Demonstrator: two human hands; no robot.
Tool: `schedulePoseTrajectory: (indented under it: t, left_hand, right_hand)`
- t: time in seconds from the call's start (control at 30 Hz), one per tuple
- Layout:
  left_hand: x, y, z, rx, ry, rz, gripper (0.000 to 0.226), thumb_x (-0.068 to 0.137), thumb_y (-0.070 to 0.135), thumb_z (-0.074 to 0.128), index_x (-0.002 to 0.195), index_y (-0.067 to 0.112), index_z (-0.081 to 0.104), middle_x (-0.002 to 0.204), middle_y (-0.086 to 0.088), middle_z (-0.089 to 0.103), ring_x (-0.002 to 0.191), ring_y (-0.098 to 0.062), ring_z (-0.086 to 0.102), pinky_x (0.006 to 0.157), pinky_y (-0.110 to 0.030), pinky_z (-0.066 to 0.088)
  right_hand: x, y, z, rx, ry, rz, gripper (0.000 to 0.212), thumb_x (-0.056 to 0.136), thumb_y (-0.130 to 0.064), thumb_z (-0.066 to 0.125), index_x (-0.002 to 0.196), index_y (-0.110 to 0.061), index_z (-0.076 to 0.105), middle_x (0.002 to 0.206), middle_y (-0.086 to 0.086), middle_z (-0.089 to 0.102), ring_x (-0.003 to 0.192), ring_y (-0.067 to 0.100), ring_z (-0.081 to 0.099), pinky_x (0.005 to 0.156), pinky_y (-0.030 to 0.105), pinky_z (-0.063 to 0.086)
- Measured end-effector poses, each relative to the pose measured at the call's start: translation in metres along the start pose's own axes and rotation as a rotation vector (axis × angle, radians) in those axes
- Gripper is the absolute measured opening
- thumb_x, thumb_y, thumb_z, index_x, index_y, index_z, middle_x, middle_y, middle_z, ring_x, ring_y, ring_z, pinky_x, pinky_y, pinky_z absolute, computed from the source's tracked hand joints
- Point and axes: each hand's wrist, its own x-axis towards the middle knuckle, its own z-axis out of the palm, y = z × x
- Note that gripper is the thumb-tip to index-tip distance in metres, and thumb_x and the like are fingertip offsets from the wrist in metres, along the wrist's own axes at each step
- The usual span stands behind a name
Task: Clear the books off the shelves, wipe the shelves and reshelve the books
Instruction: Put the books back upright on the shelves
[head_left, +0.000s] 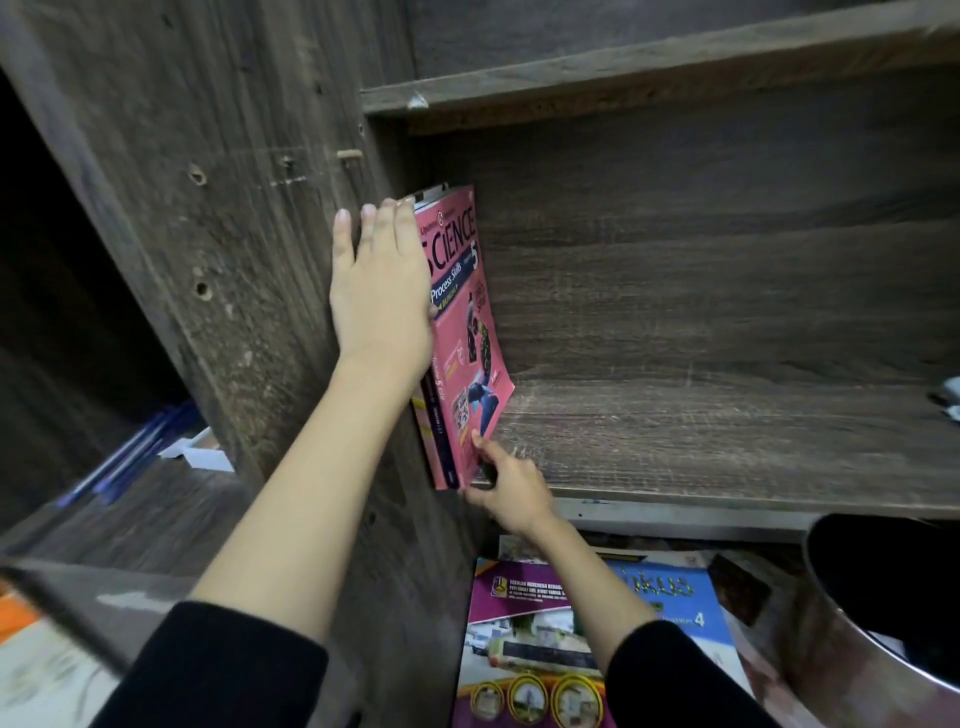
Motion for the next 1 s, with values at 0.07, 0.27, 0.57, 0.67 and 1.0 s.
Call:
schedulePoseTrajectory:
  t: [0.07,0.27,0.57,0.67,1.0]
  left_hand:
    - [0.0,0.001,0.001,-0.002,0.007,-0.008,0.088,0.084,0.017,0.068,0.148,0.0,0.01,0.155,-0.016,0.018,0.145,-0.026,0.013,0.116,-0.038,-0.007]
    - [0.001,0.002,0.002,0.012,0.011,-0.034,0.086,0.083,0.017,0.069,0.147,0.0,0.014,0.155,-0.016,0.02,0.145,-0.026,0.015,0.116,-0.038,-0.006]
    - [-0.002,0.003,0.004,0.027,0.039,-0.038,0.093,0.087,0.02,0.066,0.149,0.0,0.0,0.157,-0.017,0.01,0.146,-0.026,0.009,0.115,-0.038,-0.008]
    - [-0.004,0.002,0.001,-0.028,0.058,-0.028,0.096,0.087,0.022,0.065,0.149,0.001,-0.005,0.158,-0.016,0.0,0.146,-0.026,0.005,0.115,-0.036,-0.007]
    - [-0.028,0.018,-0.006,-0.464,0.378,0.031,0.053,0.088,0.012,0.052,0.139,0.008,0.042,0.141,-0.009,0.047,0.13,-0.023,0.043,0.107,-0.034,0.032]
  right_hand:
    - [-0.002,-0.002,0.0,-0.032,0.006,-0.008,0.075,0.083,-0.034,0.069,0.148,-0.032,0.032,0.132,0.012,0.058,0.122,0.029,0.053,0.099,0.034,0.044]
    - [-0.003,-0.004,0.004,-0.123,0.007,-0.032,0.072,0.088,-0.033,0.063,0.15,-0.025,0.027,0.139,0.01,0.052,0.125,0.027,0.05,0.101,0.036,0.042]
    - [-0.001,0.005,0.004,-0.085,0.011,-0.055,0.075,0.086,-0.042,0.066,0.15,-0.026,0.028,0.141,0.007,0.05,0.127,0.023,0.05,0.104,0.036,0.042]
    - [-0.003,0.005,0.002,-0.009,0.006,-0.072,0.085,0.082,-0.039,0.072,0.15,-0.026,0.025,0.141,0.01,0.05,0.127,0.024,0.05,0.104,0.035,0.041]
    - [-0.028,-0.004,-0.034,0.176,0.174,-0.165,0.068,0.084,-0.023,0.066,0.145,-0.027,0.035,0.14,0.002,0.05,0.125,0.019,0.049,0.101,0.03,0.039]
